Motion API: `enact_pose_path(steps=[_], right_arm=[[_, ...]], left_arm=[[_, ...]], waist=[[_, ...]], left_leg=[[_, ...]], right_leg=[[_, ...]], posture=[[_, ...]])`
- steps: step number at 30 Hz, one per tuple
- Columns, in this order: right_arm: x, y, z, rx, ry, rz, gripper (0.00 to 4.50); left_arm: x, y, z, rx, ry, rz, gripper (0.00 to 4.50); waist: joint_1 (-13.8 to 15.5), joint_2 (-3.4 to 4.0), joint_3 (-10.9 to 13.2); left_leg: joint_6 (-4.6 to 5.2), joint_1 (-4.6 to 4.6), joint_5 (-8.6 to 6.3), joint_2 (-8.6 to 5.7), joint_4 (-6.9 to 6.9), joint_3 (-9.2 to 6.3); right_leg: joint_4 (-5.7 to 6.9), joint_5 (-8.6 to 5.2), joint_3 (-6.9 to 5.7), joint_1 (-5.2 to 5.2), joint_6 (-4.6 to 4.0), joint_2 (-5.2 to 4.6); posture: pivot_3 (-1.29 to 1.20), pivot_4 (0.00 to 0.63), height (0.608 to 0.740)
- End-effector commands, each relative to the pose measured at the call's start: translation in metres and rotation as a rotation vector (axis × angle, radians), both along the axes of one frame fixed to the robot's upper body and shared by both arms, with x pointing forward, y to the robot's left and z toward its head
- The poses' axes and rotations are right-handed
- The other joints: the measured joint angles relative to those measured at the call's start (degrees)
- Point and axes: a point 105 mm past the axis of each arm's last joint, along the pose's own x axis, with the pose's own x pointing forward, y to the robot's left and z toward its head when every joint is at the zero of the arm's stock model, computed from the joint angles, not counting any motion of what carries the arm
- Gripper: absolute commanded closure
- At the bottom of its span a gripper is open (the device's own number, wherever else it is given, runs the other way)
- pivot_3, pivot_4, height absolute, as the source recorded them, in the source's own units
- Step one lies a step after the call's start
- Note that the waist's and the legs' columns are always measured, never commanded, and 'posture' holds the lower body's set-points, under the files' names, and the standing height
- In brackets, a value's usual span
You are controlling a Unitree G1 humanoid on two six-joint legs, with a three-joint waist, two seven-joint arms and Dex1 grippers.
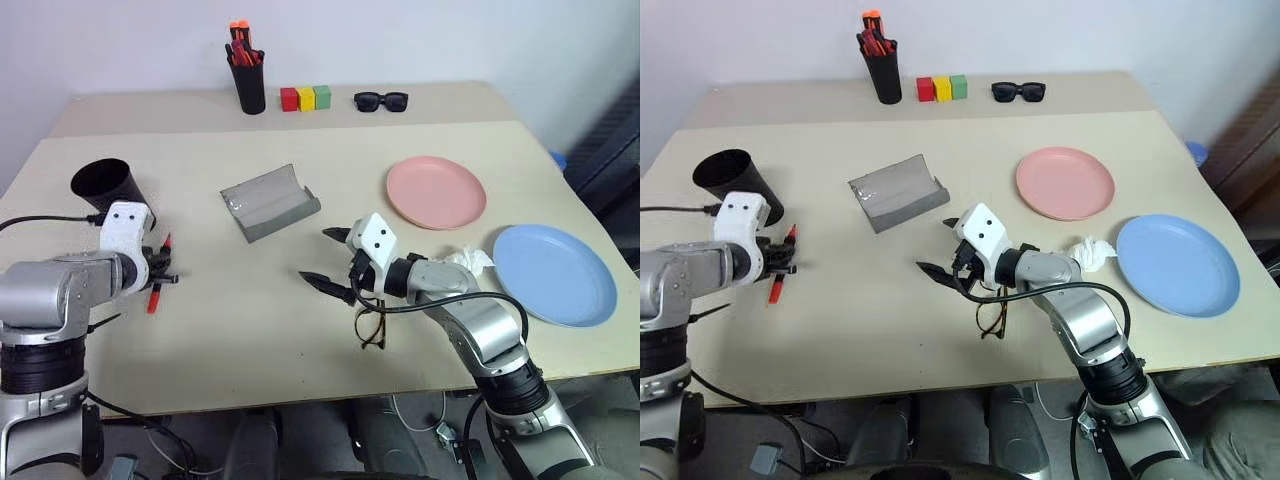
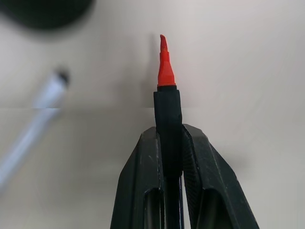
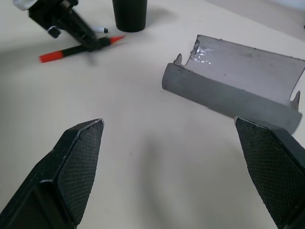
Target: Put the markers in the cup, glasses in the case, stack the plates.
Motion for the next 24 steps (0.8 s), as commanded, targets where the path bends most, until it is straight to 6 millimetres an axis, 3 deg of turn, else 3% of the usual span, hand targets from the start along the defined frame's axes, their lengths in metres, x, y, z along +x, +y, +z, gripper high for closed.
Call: enact_pose_path(steps=[1, 5, 10, 17, 24], right_arm=[[0.006, 0.014, 0.024, 0.064, -0.082, 0.015, 0.00], [0.011, 0.030, 0.031, 0.098, -0.117, 0.024, 0.00], [0.011, 0.048, 0.046, 0.169, -0.139, 0.043, 0.00], [0.010, 0.072, 0.067, 0.272, -0.153, 0.070, 0.00], [0.000, 0.088, 0.074, 0.324, -0.142, 0.125, 0.00]], left_arm=[[0.008, -0.002, 0.093, 0.108, -0.561, -0.021, 4.46], [0.003, -0.009, 0.136, -0.034, -0.857, 0.001, 4.46], [0.002, 0.005, 0.151, -0.041, -0.970, 0.104, 4.46], [0.014, 0.035, 0.148, 0.186, -1.041, 0.237, 4.46], [0.032, 0.047, 0.140, 0.178, -1.078, 0.282, 4.46]], waist=[[0.13, -0.01, 0.01], [0.80, -0.02, 0.00], [1.09, -0.02, 0.00], [1.13, -0.02, 0.00], [1.22, -0.03, -0.01]], left_leg=[[-0.02, -0.02, 0.01, 0.00, 0.01, 0.00], [-0.04, -0.02, 0.03, -0.01, 0.01, 0.03], [-0.04, -0.02, 0.02, -0.01, -0.01, 0.02], [-0.04, -0.01, 0.02, -0.01, -0.01, 0.02], [-0.04, -0.09, 0.02, -0.02, 0.01, -0.04]], right_leg=[[-0.01, 0.01, -0.02, 0.00, -0.01, -0.01], [-0.03, 0.02, -0.01, 0.01, -0.02, -0.04], [-0.03, 0.06, -0.01, 0.00, 0.06, -0.02], [-0.02, 0.08, -0.02, 0.00, 0.08, 0.01], [-0.05, 0.09, -0.09, 0.00, 0.10, -0.01]], posture=[[0.00, 0.150, 0.740], [0.00, 0.150, 0.740], [0.00, 0.150, 0.740], [0.00, 0.150, 0.740], [0.00, 0.150, 0.740]])
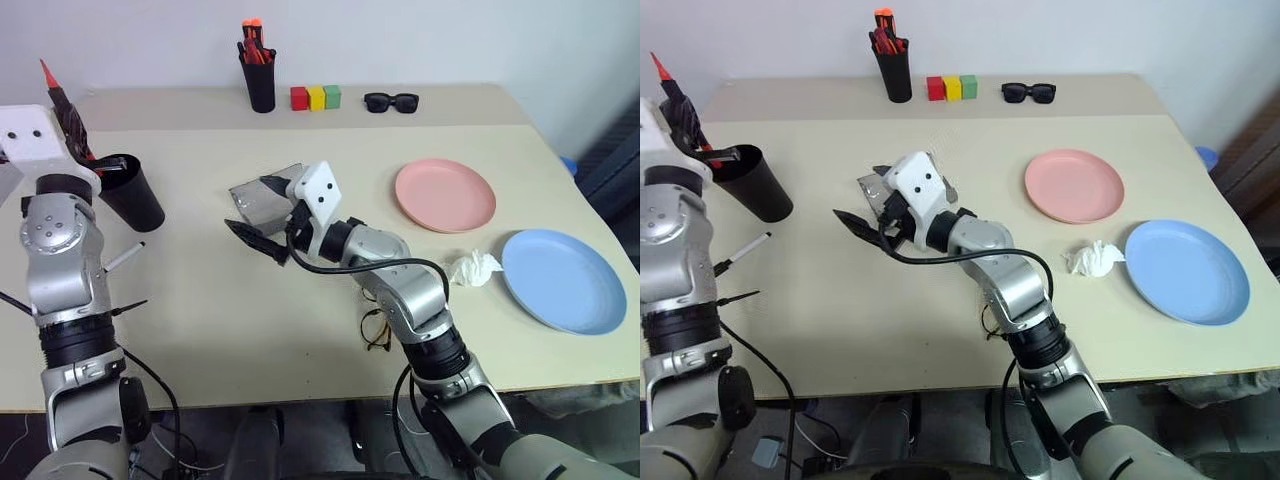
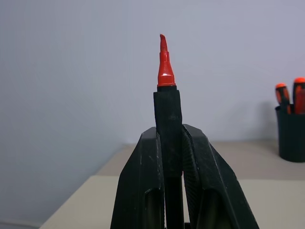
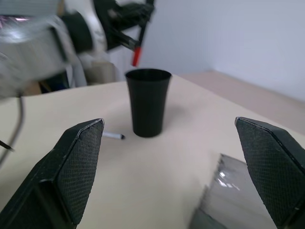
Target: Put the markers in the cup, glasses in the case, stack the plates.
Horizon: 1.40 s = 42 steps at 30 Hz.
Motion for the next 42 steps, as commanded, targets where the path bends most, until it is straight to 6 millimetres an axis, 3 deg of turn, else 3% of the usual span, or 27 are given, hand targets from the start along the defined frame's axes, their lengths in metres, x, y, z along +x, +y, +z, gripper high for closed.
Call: enact_pose_path(steps=[1, 11, 22, 23, 29, 31, 34, 39, 42], right_arm=[[-0.010, 0.006, 0.013, 0.036, -0.042, 0.042, 0.00], [-0.012, 0.004, 0.010, 0.035, -0.033, 0.034, 0.00], [-0.014, 0.005, 0.008, 0.026, -0.033, 0.052, 0.00], [-0.014, 0.005, 0.008, 0.025, -0.034, 0.052, 0.00], [-0.014, 0.005, 0.007, 0.021, -0.030, 0.056, 0.00], [-0.014, 0.005, 0.007, 0.021, -0.029, 0.055, 0.00], [-0.013, 0.003, 0.007, 0.019, -0.034, 0.045, 0.00], [-0.009, -0.005, 0.006, 0.013, -0.032, 0.018, 0.00], [-0.008, -0.009, 0.003, 0.005, -0.026, 0.007, 0.00]], left_arm=[[0.000, 0.002, 0.014, 0.031, -0.077, 0.013, 4.46], [0.011, 0.010, -0.018, -0.023, -0.025, 0.016, 4.46], [0.008, 0.013, -0.032, -0.059, -0.004, 0.043, 4.46], [0.007, 0.013, -0.033, -0.059, -0.003, 0.044, 3.45], [0.006, 0.013, -0.033, -0.060, -0.003, 0.055, 0.64], [0.004, 0.014, -0.030, -0.068, -0.018, 0.058, 0.64], [-0.009, 0.021, -0.009, -0.102, -0.095, 0.055, 0.64], [-0.042, 0.035, 0.010, -0.081, -0.087, -0.057, 0.64], [-0.067, 0.046, 0.006, -0.082, 0.011, -0.151, 0.02]], waist=[[-0.09, 0.00, 0.00], [-0.15, 0.00, 0.00], [-0.16, 0.00, 0.00], [-0.17, 0.00, 0.00], [-0.15, 0.00, 0.00], [-0.15, 0.00, 0.00], [-0.18, 0.00, 0.00], [-1.05, 0.02, 0.01], [-1.71, 0.02, 0.01]], left_leg=[[0.00, 0.00, 0.00, 0.00, -0.02, 0.00], [0.00, -0.01, 0.00, 0.00, -0.05, -0.12], [0.00, -0.02, 0.00, 0.00, -0.06, -0.15], [0.00, -0.02, 0.00, 0.00, -0.05, -0.15], [0.00, -0.02, 0.00, 0.00, -0.06, -0.16], [0.00, -0.02, 0.00, 0.00, -0.06, -0.16], [0.00, -0.03, 0.00, 0.00, -0.06, -0.17], [0.00, -0.01, 0.00, 0.01, -0.13, -0.17], [0.00, -0.01, 0.00, 0.02, -0.16, -0.19]], right_leg=[[0.00, 0.00, 0.00, 0.00, 0.00, 0.00], [0.02, 0.00, -0.12, -0.01, 0.00, 0.01], [0.03, 0.00, -0.14, 0.00, 0.00, 0.01], [0.03, 0.00, -0.15, 0.00, 0.00, 0.01], [0.03, 0.00, -0.15, 0.00, 0.00, 0.01], [0.03, 0.00, -0.16, 0.00, 0.00, 0.01], [0.02, 0.00, -0.16, 0.00, 0.00, 0.01], [0.03, 0.00, -0.15, -0.02, -0.01, 0.01], [0.03, -0.01, -0.17, -0.02, -0.02, 0.01]], posture=[[0.00, 0.150, 0.740], [0.00, 0.150, 0.740], [0.00, 0.150, 0.740], [0.00, 0.150, 0.740], [0.00, 0.150, 0.740], [0.00, 0.150, 0.740], [0.00, 0.150, 0.740], [0.00, 0.150, 0.740], [0.00, 0.150, 0.740]])
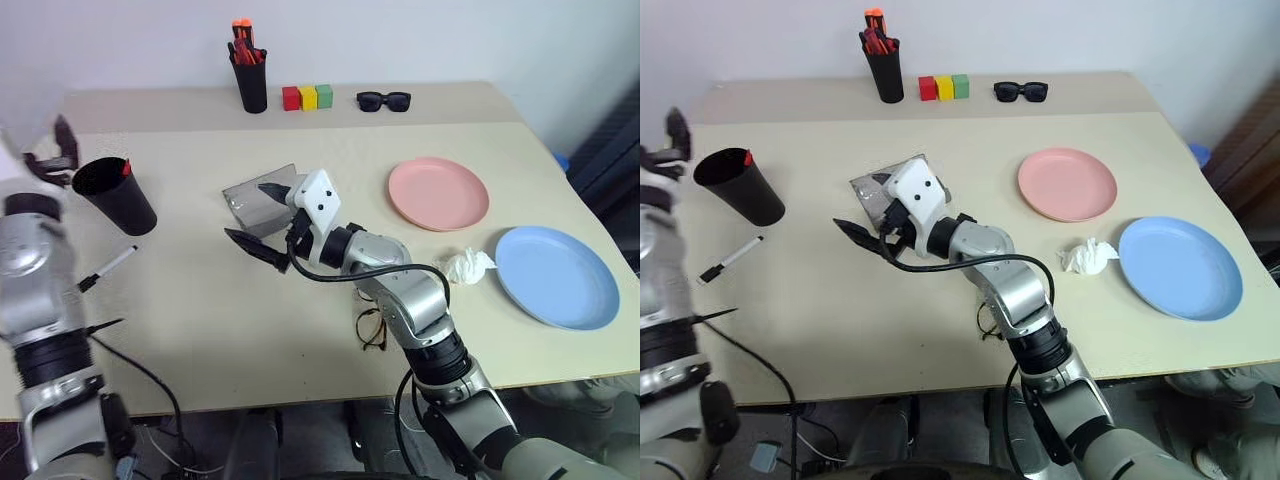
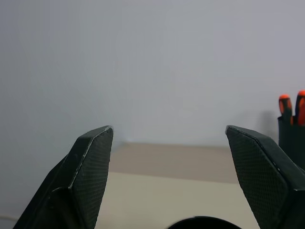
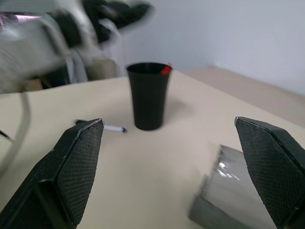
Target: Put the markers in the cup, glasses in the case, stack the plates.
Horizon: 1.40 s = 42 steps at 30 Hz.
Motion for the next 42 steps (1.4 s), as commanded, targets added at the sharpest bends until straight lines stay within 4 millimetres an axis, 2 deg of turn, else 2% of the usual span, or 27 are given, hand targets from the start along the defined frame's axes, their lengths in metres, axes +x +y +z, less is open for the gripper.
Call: enact_pose_path(steps=[1, 4, 9, 14, 21, 22, 25, 32, 37, 39, 41, 42], right_arm=[[-0.006, -0.004, 0.011, 0.029, -0.035, 0.007, 0.00], [-0.005, -0.010, 0.007, 0.024, -0.015, -0.005, 0.00], [-0.004, -0.020, 0.007, 0.005, -0.014, -0.019, 0.00], [-0.002, -0.042, 0.017, -0.043, -0.047, 0.001, 0.00], [-0.016, -0.053, 0.002, -0.184, -0.082, 0.101, 0.00], [-0.017, -0.053, 0.000, -0.190, -0.083, 0.103, 0.00], [-0.019, -0.053, -0.002, -0.193, -0.079, 0.108, 0.00], [-0.020, -0.050, -0.006, -0.185, -0.070, 0.100, 0.00], [-0.022, -0.047, -0.008, -0.186, -0.065, 0.117, 0.00], [-0.023, -0.045, -0.008, -0.185, -0.065, 0.125, 0.00], [-0.021, -0.043, -0.009, -0.184, -0.065, 0.127, 0.00], [-0.021, -0.042, -0.009, -0.184, -0.065, 0.127, 0.00]], left_arm=[[-0.029, 0.007, 0.006, 0.010, 0.069, -0.116, 0.02], [-0.043, 0.021, -0.024, 0.079, 0.360, -0.128, 0.02], [-0.046, 0.032, -0.080, 0.110, 0.839, -0.094, 0.02], [-0.029, 0.022, -0.104, 0.046, 0.997, -0.165, 0.02], [-0.006, 0.014, -0.147, 0.153, 1.244, -0.228, 0.02], [-0.002, 0.013, -0.148, 0.123, 1.246, -0.235, 0.02], [0.005, 0.011, -0.147, 0.090, 1.248, -0.253, 0.93], [0.004, 0.002, -0.148, 0.109, 1.251, -0.311, 4.40], [-0.002, -0.025, -0.134, 0.263, 1.148, -0.450, 4.49], [-0.007, -0.050, -0.124, 0.331, 1.063, -0.549, 4.49], [-0.009, -0.085, -0.097, 0.386, 0.868, -0.660, 4.49], [-0.009, -0.095, -0.084, 0.382, 0.784, -0.678, 4.49]], waist=[[-0.34, 0.02, 0.01], [-0.35, 0.03, 0.02], [0.14, 0.01, 0.01], [0.15, 0.01, 0.01], [-0.13, 0.03, 0.02], [-0.07, 0.07, 0.03], [-0.07, 0.08, 0.03], [-0.24, 0.08, 0.02], [-0.13, 0.08, 0.03], [-0.10, 0.08, 0.03], [0.33, 0.07, 0.03], [0.78, 0.06, 0.02]], left_leg=[[0.00, 0.00, 0.00, 0.01, -0.01, 0.00], [0.00, 0.01, 0.00, 0.03, -0.02, -0.01], [0.00, -0.01, 0.00, 0.02, 0.05, -0.01], [0.00, -0.01, 0.00, 0.02, 0.07, 0.00], [0.00, 0.01, 0.00, 0.06, -0.28, 0.01], [0.01, 0.03, 0.00, 0.06, -0.31, -0.03], [0.01, 0.05, 0.01, 0.06, -0.30, -0.03], [0.01, 0.09, 0.01, 0.06, -0.22, -0.03], [0.01, 0.07, 0.01, 0.06, -0.25, 0.00], [0.01, 0.04, 0.01, 0.06, -0.27, 0.00], [0.01, -0.02, 0.01, 0.05, -0.25, 0.00], [0.01, -0.04, 0.01, 0.05, -0.21, -0.01]], right_leg=[[-0.01, 0.00, 0.01, 0.00, 0.00, 0.00], [-0.01, -0.02, -0.01, -0.02, -0.03, 0.04], [-0.05, -0.22, -0.02, -0.01, -0.37, 0.01], [-0.06, -0.26, -0.02, 0.00, -0.44, 0.00], [-0.01, -0.17, -0.02, -0.19, -0.25, 0.10], [0.02, -0.18, -0.06, -0.18, -0.27, 0.12], [0.06, -0.19, -0.05, -0.18, -0.28, 0.11], [0.12, -0.19, -0.04, -0.14, -0.28, 0.11], [0.09, -0.19, -0.03, -0.14, -0.28, 0.06], [0.06, -0.19, -0.04, -0.15, -0.28, 0.04], [0.03, -0.19, -0.06, -0.15, -0.28, 0.00], [0.01, -0.19, -0.06, -0.15, -0.28, -0.01]], posture=[[0.00, 0.150, 0.740], [0.00, 0.150, 0.740], [0.00, 0.150, 0.740], [0.00, 0.150, 0.740], [0.00, 0.150, 0.740], [0.00, 0.150, 0.740], [0.00, 0.150, 0.740], [0.00, 0.150, 0.740], [0.00, 0.150, 0.740], [0.00, 0.150, 0.740], [0.00, 0.150, 0.740], [0.00, 0.150, 0.740]])
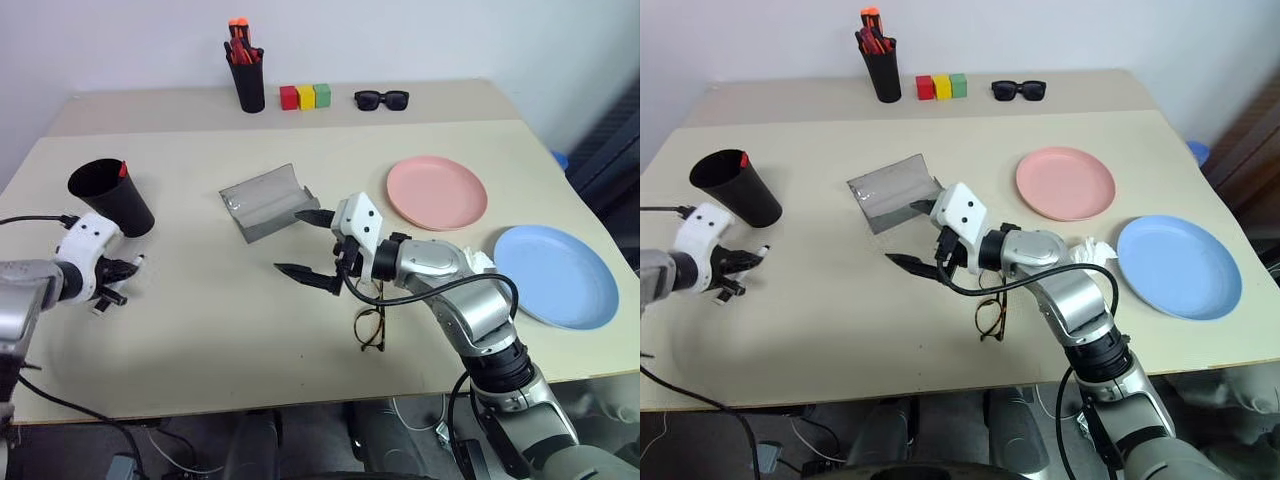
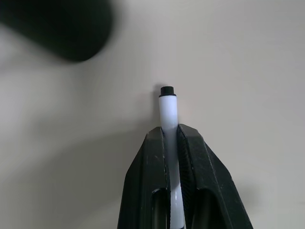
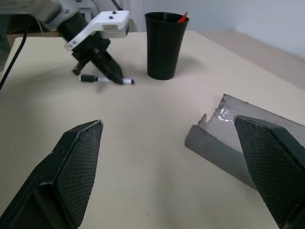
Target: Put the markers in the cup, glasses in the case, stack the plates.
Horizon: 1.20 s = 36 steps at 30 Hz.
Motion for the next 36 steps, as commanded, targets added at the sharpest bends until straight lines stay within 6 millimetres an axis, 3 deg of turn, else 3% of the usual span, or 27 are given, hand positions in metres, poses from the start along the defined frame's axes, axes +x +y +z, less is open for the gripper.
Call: enact_pose_path(steps=[1, 3, 8, 11, 15, 19, 23, 36], right_arm=[[-0.003, 0.008, 0.011, 0.026, -0.049, 0.027, 0.00], [0.000, 0.010, 0.009, 0.025, -0.049, 0.021, 0.00], [0.009, 0.022, 0.013, 0.045, -0.077, 0.007, 0.00], [0.017, 0.030, 0.020, 0.082, -0.088, -0.022, 0.00], [0.017, 0.040, 0.025, 0.122, -0.096, -0.025, 0.00], [0.013, 0.048, 0.028, 0.160, -0.088, -0.011, 0.00], [0.013, 0.058, 0.033, 0.214, -0.078, -0.035, 0.00], [0.009, 0.070, 0.033, 0.254, -0.050, -0.036, 0.00]], left_arm=[[0.005, -0.042, 0.065, -0.093, -0.325, -0.135, 4.49], [0.012, -0.049, 0.091, -0.128, -0.511, -0.093, 4.49], [0.027, -0.056, 0.141, -0.324, -0.754, 0.024, 4.49], [0.031, -0.043, 0.166, -0.366, -0.912, 0.145, 4.49], [0.029, -0.003, 0.198, -0.255, -1.172, 0.397, 4.49], [0.034, 0.018, 0.195, -0.126, -1.214, 0.509, 4.49], [0.042, 0.033, 0.176, -0.120, -1.198, 0.584, 4.49], [0.063, 0.041, 0.128, -0.189, -1.120, 0.623, 4.49]], waist=[[0.72, -0.02, -0.01], [1.06, -0.02, -0.01], [0.88, -0.04, -0.02], [0.63, -0.04, -0.02], [0.67, -0.04, -0.02], [0.94, -0.04, -0.02], [0.96, -0.04, -0.02], [0.91, -0.05, -0.02]], left_leg=[[0.00, -0.04, 0.00, 0.00, 0.09, -0.01], [0.00, -0.06, 0.00, 0.00, 0.22, -0.01], [0.00, -0.02, 0.00, -0.02, 0.42, -0.02], [0.00, 0.00, 0.00, -0.01, 0.40, -0.03], [0.00, 0.02, 0.00, -0.01, 0.30, -0.12], [0.00, 0.00, 0.00, -0.04, 0.27, -0.11], [0.00, -0.01, 0.00, -0.04, 0.28, -0.11], [-0.01, -0.02, 0.00, -0.04, 0.27, -0.12]], right_leg=[[0.00, 0.00, -0.02, 0.00, 0.00, 0.00], [-0.01, 0.00, -0.02, 0.02, 0.00, 0.00], [0.02, 0.06, -0.01, 0.14, 0.08, 0.02], [0.06, 0.10, -0.01, 0.14, 0.14, 0.06], [0.07, 0.11, -0.03, 0.12, 0.14, 0.09], [0.05, 0.11, -0.03, 0.12, 0.14, 0.05], [0.05, 0.11, -0.06, 0.12, 0.14, 0.05], [0.05, 0.11, -0.09, 0.12, 0.14, 0.05]], posture=[[0.00, 0.150, 0.740], [0.00, 0.150, 0.740], [0.00, 0.150, 0.740], [0.00, 0.150, 0.740], [0.00, 0.150, 0.740], [0.00, 0.150, 0.740], [0.00, 0.150, 0.740], [0.00, 0.150, 0.740]])
